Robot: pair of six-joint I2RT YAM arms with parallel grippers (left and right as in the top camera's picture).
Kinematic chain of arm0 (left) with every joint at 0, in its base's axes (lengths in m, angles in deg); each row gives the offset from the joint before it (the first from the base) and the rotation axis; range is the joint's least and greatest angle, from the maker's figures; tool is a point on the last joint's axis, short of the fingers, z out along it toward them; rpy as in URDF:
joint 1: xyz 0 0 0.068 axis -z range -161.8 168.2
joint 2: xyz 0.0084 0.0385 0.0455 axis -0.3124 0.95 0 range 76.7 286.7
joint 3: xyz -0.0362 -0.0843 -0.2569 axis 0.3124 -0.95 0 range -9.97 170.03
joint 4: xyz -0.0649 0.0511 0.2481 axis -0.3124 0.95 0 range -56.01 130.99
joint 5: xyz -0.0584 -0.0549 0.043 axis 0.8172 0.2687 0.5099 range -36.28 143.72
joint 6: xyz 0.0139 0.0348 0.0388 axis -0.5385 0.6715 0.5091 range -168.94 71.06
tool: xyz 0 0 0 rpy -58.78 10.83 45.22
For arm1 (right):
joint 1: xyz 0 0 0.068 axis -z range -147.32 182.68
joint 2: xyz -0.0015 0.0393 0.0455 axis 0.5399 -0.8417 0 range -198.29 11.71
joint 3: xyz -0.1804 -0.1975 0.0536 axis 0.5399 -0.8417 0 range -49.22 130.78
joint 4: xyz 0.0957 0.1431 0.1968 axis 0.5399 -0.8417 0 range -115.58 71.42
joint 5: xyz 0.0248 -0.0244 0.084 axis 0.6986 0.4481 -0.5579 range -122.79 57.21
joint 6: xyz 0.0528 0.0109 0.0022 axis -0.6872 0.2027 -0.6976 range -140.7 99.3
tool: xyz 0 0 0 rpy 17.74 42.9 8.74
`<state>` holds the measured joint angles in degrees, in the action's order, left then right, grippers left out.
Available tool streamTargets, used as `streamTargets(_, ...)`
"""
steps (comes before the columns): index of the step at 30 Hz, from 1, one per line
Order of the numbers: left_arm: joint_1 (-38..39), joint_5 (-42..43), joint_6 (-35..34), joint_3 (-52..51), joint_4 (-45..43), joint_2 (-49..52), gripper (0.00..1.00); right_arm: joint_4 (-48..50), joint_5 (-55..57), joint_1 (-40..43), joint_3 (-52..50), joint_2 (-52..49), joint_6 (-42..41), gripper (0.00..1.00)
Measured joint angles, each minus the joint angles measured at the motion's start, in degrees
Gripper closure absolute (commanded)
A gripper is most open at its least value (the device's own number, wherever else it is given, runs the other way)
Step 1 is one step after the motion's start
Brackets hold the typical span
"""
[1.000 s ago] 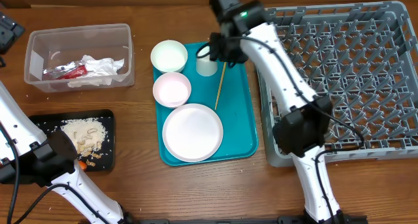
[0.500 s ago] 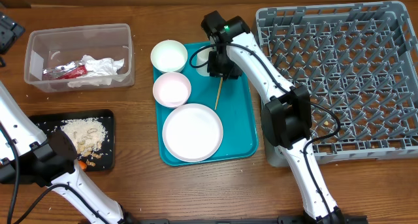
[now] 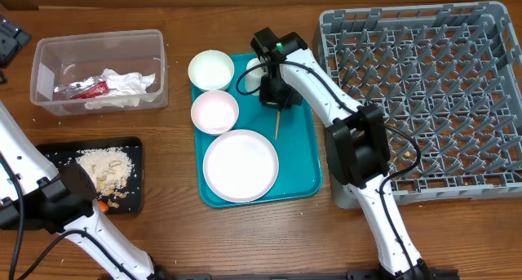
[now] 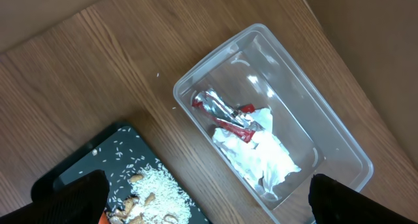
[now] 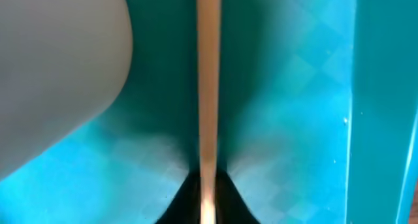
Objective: Sort waste into correct bins and load items into the dishwasher rack
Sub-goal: 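Grasp the wooden skewer with the right gripper and lift, then carry the skewer into the grey dish rack and release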
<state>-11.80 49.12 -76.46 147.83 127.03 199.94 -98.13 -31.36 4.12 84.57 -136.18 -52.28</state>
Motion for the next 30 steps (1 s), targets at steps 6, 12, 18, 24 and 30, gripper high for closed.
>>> streamTargets(6,0.0,0.0,0.0,0.0,0.02,0.0,0.0,-3.72,-1.42,1.99,0.11,0.0,0.09,0.96)
streamTargets(12,0.0,0.0,0.0,0.0,0.02,0.0,0.0,-6.27,-3.65,5.66,2.4,0.28,6.27,0.96)
streamTargets(18,0.0,0.0,0.0,0.0,0.02,0.0,0.0,-7.3,-13.22,12.76,6.8,9.55,18.45,0.96)
streamTargets(24,0.0,0.0,0.0,0.0,0.02,0.0,0.0,-9.86,-16.26,18.01,9.25,19.58,23.76,0.96)
streamTargets(30,0.0,0.02,0.0,0.0,0.02,0.0,0.0,-12.22,-8.24,18.82,6.64,19.32,29.86,0.96)
